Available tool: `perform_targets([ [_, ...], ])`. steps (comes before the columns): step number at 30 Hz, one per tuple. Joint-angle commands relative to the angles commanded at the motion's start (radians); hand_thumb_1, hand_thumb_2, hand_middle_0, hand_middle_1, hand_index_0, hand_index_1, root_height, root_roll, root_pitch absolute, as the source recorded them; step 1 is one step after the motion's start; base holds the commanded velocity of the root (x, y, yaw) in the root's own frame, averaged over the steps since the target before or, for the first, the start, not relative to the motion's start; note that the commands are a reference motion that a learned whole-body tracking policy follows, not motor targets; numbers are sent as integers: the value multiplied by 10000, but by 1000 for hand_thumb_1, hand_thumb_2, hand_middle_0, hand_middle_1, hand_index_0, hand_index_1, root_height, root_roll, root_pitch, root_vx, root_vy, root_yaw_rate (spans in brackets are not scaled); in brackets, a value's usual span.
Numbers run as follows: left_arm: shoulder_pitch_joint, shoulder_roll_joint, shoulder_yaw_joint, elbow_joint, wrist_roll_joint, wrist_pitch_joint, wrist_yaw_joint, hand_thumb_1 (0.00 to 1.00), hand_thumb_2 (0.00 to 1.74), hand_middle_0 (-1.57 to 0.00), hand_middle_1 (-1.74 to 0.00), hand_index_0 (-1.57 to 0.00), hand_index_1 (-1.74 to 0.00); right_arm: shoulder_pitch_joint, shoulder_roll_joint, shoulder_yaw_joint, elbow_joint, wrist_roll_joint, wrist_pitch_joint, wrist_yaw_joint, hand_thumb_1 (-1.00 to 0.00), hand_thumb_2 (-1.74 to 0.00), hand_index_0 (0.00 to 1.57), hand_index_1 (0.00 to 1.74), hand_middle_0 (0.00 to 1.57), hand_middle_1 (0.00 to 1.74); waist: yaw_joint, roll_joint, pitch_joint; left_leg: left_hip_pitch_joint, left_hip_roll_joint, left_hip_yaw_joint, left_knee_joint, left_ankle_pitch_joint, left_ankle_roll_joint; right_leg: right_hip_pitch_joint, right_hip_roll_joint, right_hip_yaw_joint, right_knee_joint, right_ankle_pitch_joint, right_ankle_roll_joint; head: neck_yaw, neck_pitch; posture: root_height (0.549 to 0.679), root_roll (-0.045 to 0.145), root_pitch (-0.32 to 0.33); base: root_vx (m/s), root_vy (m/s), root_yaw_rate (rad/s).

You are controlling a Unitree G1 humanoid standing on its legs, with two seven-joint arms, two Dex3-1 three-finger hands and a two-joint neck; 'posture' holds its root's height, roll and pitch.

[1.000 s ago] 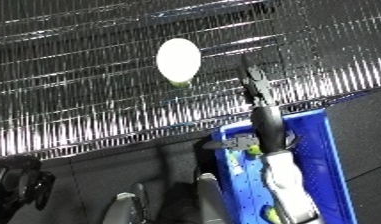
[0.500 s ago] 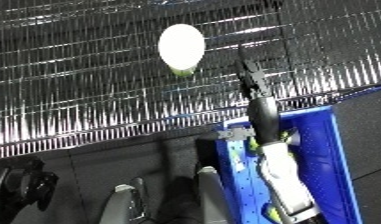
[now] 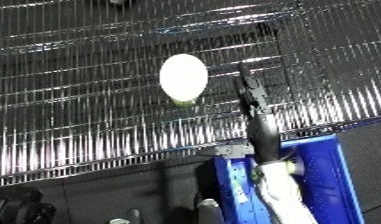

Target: Pick up the object and place it into the box

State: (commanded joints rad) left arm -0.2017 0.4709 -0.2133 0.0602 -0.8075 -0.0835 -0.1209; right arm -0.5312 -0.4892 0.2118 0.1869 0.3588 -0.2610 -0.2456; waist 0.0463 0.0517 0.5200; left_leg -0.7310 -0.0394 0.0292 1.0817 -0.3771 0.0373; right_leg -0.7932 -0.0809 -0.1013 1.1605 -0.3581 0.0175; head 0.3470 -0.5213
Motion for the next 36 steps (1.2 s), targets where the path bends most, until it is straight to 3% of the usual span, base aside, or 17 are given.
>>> perform_targets([
  [9,-392,75,-184,172,-156,29,193,1000,1740,-1570,-1740,-1570,-1740,-1105,-132,330,833,486,200,174,0,0,0,0,0,0,133,109,0,-216,-32,6,178,-115,29,-262,-15,-24,150,-38,-14,474,204,570,49,58,2,14,23],
  [21,-875,-70,-597,492,-358,-25,348,1000,1740,-1570,-1740,-1570,-1740,-2475,15,896,2422,1152,544,461,0,0,0,0,0,0,317,286,0,-319,-79,42,170,-242,63,-418,-24,-14,167,-130,-88,1013,185,570,51,76,6,18,53],
  [30,-1116,-179,-831,651,-403,-95,451,1000,1740,-1570,-1740,-1570,-1740,-3106,275,1252,2947,1347,545,686,-450,-783,706,783,706,783,390,376,0,-256,-141,56,39,-302,83,-400,17,12,76,-168,-121,1274,133,572,52,84,4,10,28],
  [36,-1070,-228,-820,659,-391,-163,415,1000,1740,-1570,-1740,-1570,-1740,-3049,258,1222,2773,1207,471,578,-750,-1305,1178,1305,1178,1305,366,361,0,-46,-146,55,-190,-300,87,-229,41,33,-134,-141,-105,1309,207,576,53,85,2,-3,-7],
])
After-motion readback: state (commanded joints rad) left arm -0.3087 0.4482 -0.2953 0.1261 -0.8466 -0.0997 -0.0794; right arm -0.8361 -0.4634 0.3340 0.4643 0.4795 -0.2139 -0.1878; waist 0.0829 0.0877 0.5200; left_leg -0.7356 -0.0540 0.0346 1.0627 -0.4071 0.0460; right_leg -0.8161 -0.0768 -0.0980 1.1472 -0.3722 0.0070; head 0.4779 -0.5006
